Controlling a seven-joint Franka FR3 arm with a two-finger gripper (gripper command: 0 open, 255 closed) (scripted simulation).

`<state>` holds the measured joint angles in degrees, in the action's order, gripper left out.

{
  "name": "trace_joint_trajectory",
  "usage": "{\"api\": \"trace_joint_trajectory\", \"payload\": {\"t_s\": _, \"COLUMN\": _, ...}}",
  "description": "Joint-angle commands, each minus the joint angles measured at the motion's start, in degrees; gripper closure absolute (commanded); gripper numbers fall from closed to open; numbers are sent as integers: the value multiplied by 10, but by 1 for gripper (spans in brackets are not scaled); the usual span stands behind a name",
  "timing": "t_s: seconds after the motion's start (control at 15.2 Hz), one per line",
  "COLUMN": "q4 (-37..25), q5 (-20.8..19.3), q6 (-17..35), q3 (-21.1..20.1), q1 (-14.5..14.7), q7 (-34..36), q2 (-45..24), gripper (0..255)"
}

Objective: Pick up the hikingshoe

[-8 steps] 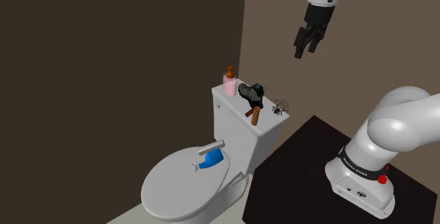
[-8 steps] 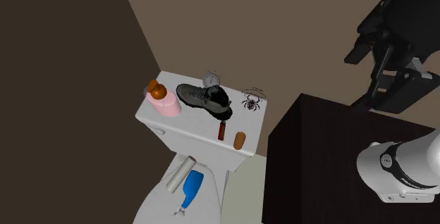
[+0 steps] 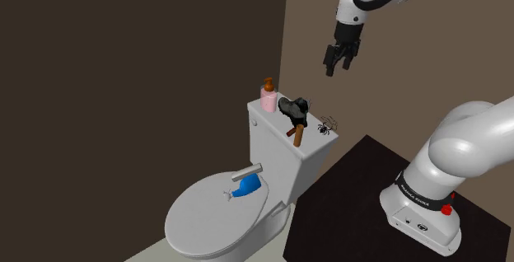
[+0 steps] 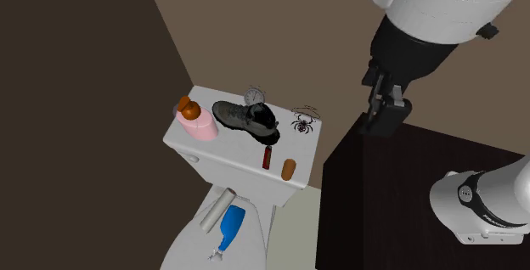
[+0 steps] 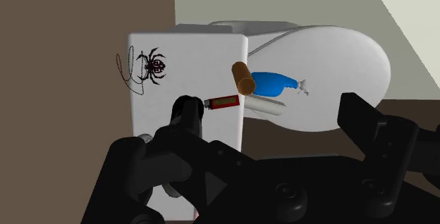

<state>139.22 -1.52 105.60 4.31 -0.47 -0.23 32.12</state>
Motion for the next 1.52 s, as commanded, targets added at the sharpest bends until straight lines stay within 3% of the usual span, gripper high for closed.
{"api": "trace_joint_trajectory", "payload": {"t_s": 0.0, "q4": -10, "q5": -4, "q6": 29, "q3": 5, "q1": -4, "q7": 0, "q2": -42, "gripper": 0}}
{"api": "trace_joint_trajectory", "payload": {"t_s": 0.73, "q4": -109, "q5": -10, "q6": 158, "q3": 21, "q1": -16, "q7": 10, "q2": -291, "gripper": 0}}
{"api": "trace_joint_trajectory", "payload": {"t_s": 1.45, "q4": -292, "q5": 0, "q6": 205, "q3": 33, "q1": -34, "q7": 16, "q2": -545, "gripper": 0}}
